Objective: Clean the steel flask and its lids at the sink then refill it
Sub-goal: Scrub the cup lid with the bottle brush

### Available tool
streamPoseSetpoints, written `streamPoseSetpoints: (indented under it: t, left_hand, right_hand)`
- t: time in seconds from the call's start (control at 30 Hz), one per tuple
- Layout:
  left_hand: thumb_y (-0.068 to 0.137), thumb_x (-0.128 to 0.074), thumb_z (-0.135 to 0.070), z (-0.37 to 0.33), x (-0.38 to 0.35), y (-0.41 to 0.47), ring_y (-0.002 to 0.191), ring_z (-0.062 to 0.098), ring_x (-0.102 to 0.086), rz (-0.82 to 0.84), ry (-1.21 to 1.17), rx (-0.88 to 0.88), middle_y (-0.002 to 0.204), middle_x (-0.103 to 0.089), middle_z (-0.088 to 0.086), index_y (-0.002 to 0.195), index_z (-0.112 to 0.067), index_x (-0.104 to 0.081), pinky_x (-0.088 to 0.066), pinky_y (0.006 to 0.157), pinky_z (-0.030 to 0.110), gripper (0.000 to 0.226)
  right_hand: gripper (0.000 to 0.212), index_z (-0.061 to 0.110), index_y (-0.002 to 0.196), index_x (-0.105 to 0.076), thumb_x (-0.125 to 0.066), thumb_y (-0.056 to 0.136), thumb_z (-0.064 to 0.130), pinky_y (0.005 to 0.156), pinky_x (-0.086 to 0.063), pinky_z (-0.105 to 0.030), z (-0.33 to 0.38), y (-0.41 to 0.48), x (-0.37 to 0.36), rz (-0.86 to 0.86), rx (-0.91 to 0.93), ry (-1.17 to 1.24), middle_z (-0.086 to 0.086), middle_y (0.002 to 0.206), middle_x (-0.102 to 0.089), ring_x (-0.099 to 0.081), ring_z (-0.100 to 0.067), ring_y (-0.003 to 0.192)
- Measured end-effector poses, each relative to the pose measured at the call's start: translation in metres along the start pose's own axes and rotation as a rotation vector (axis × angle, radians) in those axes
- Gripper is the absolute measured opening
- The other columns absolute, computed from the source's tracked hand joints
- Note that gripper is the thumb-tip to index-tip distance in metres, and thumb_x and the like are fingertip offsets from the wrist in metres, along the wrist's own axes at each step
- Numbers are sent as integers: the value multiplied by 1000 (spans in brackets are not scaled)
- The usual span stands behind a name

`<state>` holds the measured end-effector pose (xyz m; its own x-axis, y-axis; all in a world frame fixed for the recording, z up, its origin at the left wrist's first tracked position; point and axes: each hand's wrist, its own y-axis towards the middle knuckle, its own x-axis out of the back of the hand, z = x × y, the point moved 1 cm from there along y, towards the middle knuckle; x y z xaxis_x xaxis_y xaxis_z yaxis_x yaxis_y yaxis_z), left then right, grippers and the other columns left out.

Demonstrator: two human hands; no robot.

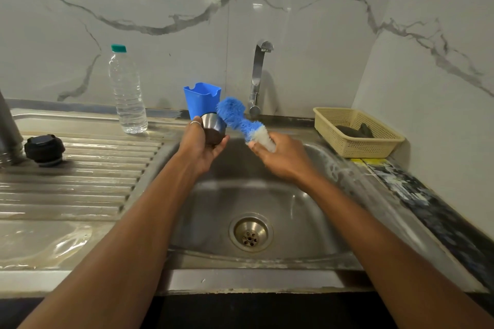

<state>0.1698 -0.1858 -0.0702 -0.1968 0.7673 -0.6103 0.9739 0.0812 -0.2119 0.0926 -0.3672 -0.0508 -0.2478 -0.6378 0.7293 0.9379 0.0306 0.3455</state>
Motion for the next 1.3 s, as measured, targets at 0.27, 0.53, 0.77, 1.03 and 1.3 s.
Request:
streamPoseSetpoints:
  t: [0.27,0.53,0.77,1.03,1.3]
  left_hand:
    - [109,-28,-36,-3,-3,-8,46,14,-57,0,57,42,92,-68,12,134,-12,-53,-41,39,19,43]
    - [100,-34,-69,-5,-6,-15,50,4,-36,223,149,-42,72,-55,-3,102,-19,-59,-22,35,14,56]
    - [98,-29,-72,-2,-5,-11,46,3,-36,207,177,-48,67,-59,-4,104,-19,-56,-24,32,14,60]
    - [95,-26,-77,5,-8,-9,66,11,-59,49,249,-70,97,-71,6,122,-17,-65,-45,43,18,76]
    - [101,-36,-65,4,-7,-7,88,15,-74,101,92,-103,119,-73,11,136,-13,-57,-59,61,23,67]
  right_hand:
    - [29,27,110,-68,-59,97,52,66,-42,-27,3,2,-9,34,2,84,8,85,-68,-67,-15,79]
    - [26,30,83,-60,-59,98,51,62,-43,-27,4,-1,-5,36,-17,160,10,66,-62,-61,-8,61]
    - [30,22,92,-66,-60,97,51,60,-47,-29,4,-2,-2,76,-30,210,5,62,-65,-59,-8,54]
    - [29,22,91,-65,-58,98,50,58,-44,-26,6,-2,-3,79,-25,204,6,64,-65,-61,-7,55]
    - [26,27,92,-63,-58,98,51,62,-47,-27,3,0,-4,68,-20,188,8,70,-66,-65,-9,63]
